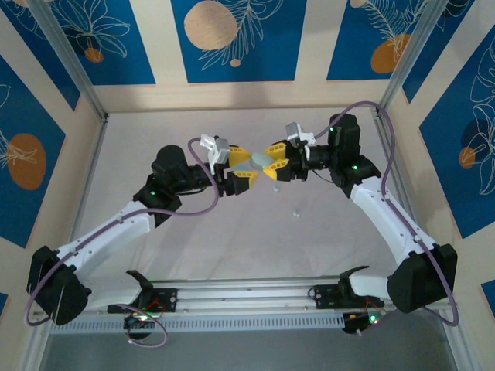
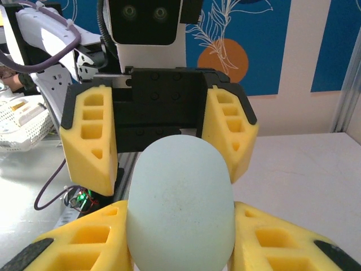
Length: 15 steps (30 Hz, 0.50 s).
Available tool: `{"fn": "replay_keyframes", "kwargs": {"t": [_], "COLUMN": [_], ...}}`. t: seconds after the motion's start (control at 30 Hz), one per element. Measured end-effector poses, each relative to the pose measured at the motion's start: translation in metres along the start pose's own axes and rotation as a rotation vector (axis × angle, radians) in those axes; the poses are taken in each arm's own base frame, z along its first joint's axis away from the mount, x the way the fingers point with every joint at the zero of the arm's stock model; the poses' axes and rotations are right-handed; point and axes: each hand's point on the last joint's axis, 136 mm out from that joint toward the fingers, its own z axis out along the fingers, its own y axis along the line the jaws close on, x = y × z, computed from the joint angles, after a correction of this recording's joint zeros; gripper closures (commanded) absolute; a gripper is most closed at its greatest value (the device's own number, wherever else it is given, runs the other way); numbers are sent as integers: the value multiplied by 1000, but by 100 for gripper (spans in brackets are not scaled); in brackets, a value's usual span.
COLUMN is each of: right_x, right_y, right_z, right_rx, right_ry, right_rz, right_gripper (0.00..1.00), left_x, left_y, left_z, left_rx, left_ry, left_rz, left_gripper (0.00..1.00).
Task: Insert wireless bluetooth earbuds into charging case
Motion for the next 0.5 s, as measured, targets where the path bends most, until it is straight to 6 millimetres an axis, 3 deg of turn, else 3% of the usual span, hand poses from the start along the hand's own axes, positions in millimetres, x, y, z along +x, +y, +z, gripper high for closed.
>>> {"fn": "replay_keyframes", "kwargs": {"t": [0.5], "right_x": [-2], "right_y": [5], "right_z": [3], "right_rx": [-18], "right_ry": [4], "right_rz": [-16], "right_gripper": [67], "left_x": [1], "left_y": [-6], "left_z": [7], "left_rx": [69], "left_ry": [7], "left_rz": [5], "left_gripper": [53]}}
